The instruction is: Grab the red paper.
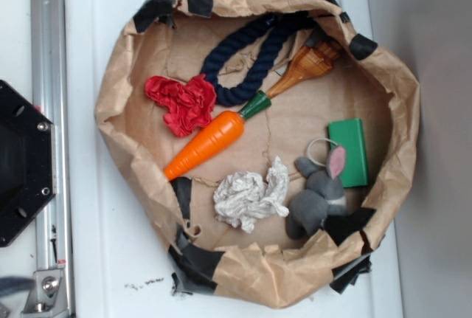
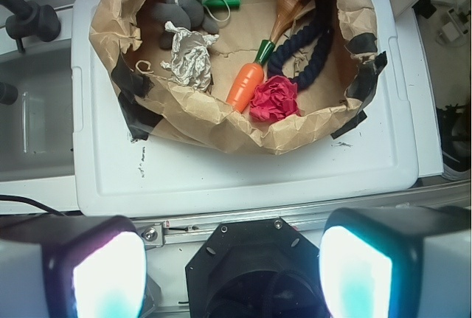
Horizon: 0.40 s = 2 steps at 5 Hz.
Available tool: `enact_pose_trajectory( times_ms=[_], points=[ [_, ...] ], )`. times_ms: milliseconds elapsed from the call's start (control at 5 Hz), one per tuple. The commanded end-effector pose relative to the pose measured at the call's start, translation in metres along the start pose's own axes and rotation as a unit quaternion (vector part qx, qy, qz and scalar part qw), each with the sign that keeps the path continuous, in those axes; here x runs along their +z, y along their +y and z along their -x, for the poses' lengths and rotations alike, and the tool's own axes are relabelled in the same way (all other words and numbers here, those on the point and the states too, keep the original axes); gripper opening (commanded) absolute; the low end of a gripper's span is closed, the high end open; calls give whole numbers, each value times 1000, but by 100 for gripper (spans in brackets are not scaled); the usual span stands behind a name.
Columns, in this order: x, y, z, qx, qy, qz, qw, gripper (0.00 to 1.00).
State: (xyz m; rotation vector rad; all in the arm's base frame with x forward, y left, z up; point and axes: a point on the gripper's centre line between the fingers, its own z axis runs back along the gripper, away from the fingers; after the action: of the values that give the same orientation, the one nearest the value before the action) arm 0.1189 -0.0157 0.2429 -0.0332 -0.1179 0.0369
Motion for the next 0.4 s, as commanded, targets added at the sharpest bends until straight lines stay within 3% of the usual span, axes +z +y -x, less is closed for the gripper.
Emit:
enact_pose_trajectory(
  times_ms=[0,200],
  points=[
    [0,0,0,0,0,0,1000,100],
    [-32,5,-47,0,2,-7,1000,100]
  ],
)
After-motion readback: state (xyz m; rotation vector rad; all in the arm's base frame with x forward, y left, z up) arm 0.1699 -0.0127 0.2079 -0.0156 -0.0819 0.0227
